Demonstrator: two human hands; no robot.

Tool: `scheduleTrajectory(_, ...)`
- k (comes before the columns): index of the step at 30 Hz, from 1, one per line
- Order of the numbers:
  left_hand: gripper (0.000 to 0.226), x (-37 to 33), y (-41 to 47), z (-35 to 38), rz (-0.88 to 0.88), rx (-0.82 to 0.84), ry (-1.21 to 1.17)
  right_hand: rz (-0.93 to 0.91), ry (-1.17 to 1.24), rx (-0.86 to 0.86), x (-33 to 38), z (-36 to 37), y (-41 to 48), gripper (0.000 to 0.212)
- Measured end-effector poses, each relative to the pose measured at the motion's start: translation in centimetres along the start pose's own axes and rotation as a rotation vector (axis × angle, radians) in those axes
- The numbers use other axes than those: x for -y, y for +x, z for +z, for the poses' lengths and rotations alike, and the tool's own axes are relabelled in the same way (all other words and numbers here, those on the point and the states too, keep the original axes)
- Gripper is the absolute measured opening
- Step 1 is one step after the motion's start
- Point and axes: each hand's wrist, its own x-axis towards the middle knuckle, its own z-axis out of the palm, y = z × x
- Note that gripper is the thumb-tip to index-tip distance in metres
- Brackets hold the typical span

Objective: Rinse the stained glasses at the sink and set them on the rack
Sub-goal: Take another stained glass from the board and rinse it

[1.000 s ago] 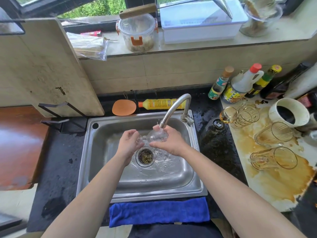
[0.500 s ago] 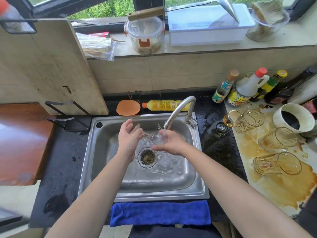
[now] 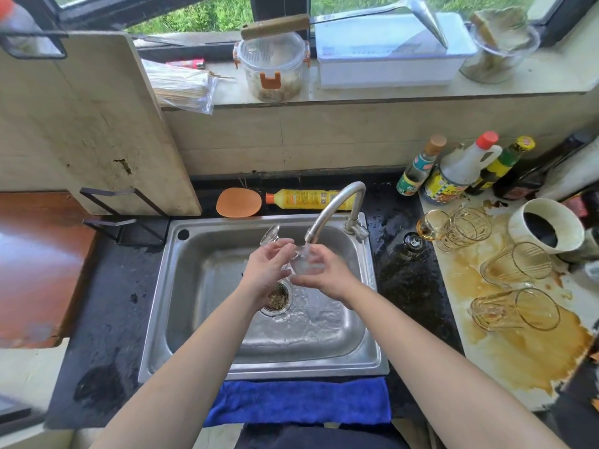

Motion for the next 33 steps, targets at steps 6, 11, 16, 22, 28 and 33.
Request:
scheduleTrajectory(6,0.021,-0.1,-0.5,1.0,0.084,0.011,0.043,0.07,-0.001,-0.004,-0.8,0.1,0.3,0.077)
scheduleTrajectory(11,0.006,-0.6,-0.8,1.5,0.137,-0.015,0.114,0.08,-0.007,-0.019,-1.0,-0.7,-0.1,0.081)
scheduleTrajectory(16,0.017,-0.6,-1.0,0.7,0.178,-0.011,0.31,0.021,-0.062,-0.088,-0.2,-1.3,-0.9,0.068)
scheduleTrajectory(22,0.006,-1.2,-1.1,-0.7,0.16,-0.096,0.279,0.021,-0.146,-0.142,0.8,-2.1,-2.1,0.054)
scheduleTrajectory(28,0.016,0.4,-1.0,-3.6,0.185,-0.054,0.347,0.029,-0.351,-0.244,-0.5,-0.4,-4.2,0.048)
scheduleTrajectory(33,0.009,1.5,-1.3,-5.0,0.183,0.018,0.441,0.127,-0.517,-0.367,-3.0,2.8,-6.8,0.062)
